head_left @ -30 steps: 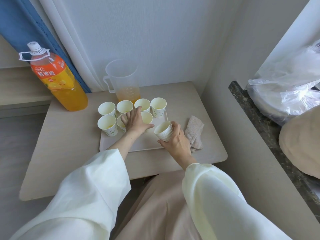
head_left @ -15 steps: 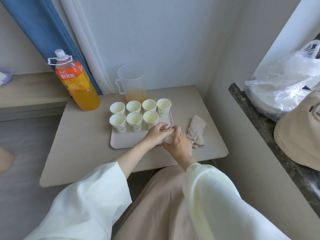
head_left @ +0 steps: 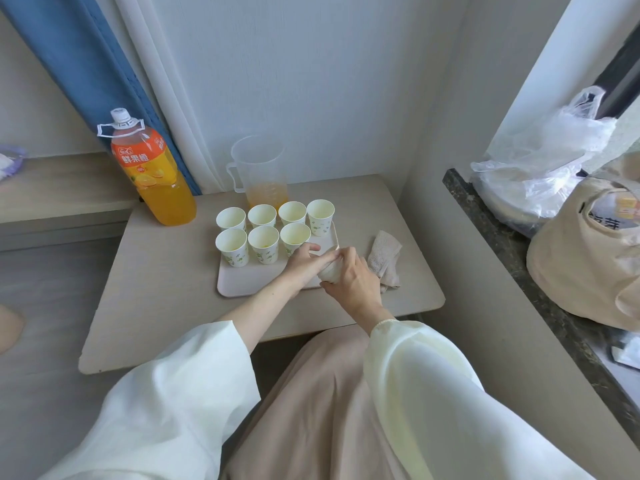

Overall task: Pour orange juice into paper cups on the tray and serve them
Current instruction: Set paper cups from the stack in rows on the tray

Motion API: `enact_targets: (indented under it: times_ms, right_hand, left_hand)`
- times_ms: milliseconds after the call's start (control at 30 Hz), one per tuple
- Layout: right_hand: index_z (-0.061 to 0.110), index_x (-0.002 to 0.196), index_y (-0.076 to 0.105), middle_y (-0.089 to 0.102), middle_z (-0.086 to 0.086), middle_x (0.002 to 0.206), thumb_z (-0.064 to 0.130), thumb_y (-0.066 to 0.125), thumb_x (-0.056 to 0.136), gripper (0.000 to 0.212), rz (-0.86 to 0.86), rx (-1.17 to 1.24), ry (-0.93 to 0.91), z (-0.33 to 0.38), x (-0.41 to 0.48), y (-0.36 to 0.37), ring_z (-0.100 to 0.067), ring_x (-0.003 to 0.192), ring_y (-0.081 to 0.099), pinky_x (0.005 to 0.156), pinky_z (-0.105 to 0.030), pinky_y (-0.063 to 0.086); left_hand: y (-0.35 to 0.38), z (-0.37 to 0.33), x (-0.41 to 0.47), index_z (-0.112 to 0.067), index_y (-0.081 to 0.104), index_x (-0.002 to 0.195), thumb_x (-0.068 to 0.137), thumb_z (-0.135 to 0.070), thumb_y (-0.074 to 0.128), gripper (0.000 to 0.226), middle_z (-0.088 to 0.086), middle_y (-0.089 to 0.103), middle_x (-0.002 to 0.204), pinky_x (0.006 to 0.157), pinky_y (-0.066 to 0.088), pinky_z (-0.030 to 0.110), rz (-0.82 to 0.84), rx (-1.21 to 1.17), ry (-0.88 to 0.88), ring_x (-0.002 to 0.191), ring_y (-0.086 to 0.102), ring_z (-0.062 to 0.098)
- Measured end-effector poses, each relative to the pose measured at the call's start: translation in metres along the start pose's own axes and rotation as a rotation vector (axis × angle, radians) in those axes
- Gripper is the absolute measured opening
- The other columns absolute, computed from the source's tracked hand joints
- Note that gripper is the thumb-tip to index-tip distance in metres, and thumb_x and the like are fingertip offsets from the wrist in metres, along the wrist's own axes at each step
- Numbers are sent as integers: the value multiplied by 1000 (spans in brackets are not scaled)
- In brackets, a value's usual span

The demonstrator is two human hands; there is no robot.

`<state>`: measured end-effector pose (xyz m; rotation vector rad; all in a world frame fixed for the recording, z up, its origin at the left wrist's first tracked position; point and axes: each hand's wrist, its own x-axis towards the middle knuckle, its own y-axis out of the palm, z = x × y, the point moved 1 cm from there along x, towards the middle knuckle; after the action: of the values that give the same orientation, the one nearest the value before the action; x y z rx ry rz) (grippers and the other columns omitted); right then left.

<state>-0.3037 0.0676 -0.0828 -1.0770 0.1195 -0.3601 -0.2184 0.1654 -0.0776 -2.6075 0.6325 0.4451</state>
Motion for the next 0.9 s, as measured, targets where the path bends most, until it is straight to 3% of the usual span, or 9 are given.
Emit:
enact_targets:
  times_ms: [233, 333, 400, 467, 567, 667, 733, 900]
  right_hand:
    - [11, 120, 43, 55, -1, 112, 35, 72, 78, 56, 14, -2, -4, -5, 6, 1, -22, 107, 53, 74, -34, 44]
    - [13, 120, 44, 55, 1, 112, 37, 71, 77, 57, 15, -16, -14, -8, 9, 0, -21, 107, 53, 71, -34, 44]
    - [13, 118, 44, 55, 2, 110, 36, 72, 76, 55, 16, -40, -16, -15, 9, 1, -22, 105, 53, 67, -33, 42]
    - [14, 116, 45, 55, 3, 109, 36, 72, 76, 54, -1, -15, 38, -28, 6, 1, -23, 104, 54, 66, -33, 43]
    - [14, 124, 42, 55, 1, 115, 36, 72, 78, 60, -16, 21, 127, -45, 0, -3, -23, 110, 52, 73, -35, 45]
    - [14, 129, 39, 54, 0, 119, 36, 68, 80, 61, -32, 52, 170, -51, 1, -7, -24, 114, 49, 77, -36, 46]
    - [15, 132, 37, 54, 0, 120, 37, 68, 82, 63, -52, 72, 176, -52, 6, -9, -23, 115, 48, 76, -36, 45]
    - [14, 136, 35, 53, 0, 125, 39, 68, 82, 68, -60, 99, 171, -56, 18, -12, -22, 118, 48, 77, -36, 44]
  left_hand:
    - [4, -4, 10, -15, 47, 129, 81, -54, 65, 65, 0, 50, 123, 93, 37, 29, -76, 95, -28, 120, 47, 18]
    - [8, -4, 16, -16, 56, 103, 77, -55, 63, 47, -1, 53, 98, 77, 39, 30, -120, 97, -47, 94, 53, 21]
    - [5, -5, 18, -16, 52, 86, 70, -57, 57, 44, 1, 50, 82, 67, 37, 31, -160, 46, -45, 78, 48, 21]
    - [-4, -4, 23, -16, 54, 97, 74, -58, 57, 48, 0, 52, 94, 74, 41, 32, -173, 15, -33, 86, 50, 21]
    - [-20, -7, 30, -17, 44, 132, 81, -54, 65, 66, 0, 51, 124, 102, 42, 37, -134, -6, -11, 115, 52, 20]
    - [-25, -15, 35, -23, 36, 136, 66, -59, 69, 85, 1, 52, 125, 100, 46, 45, -105, 12, 12, 114, 54, 20]
    - [-20, -21, 41, -24, 33, 139, 71, -52, 72, 83, -1, 49, 127, 99, 45, 44, -103, 111, 66, 117, 51, 20]
    - [2, -32, 58, -19, 28, 145, 78, -37, 75, 83, 0, 44, 140, 108, 25, 37, -152, 416, 237, 133, 33, 25]
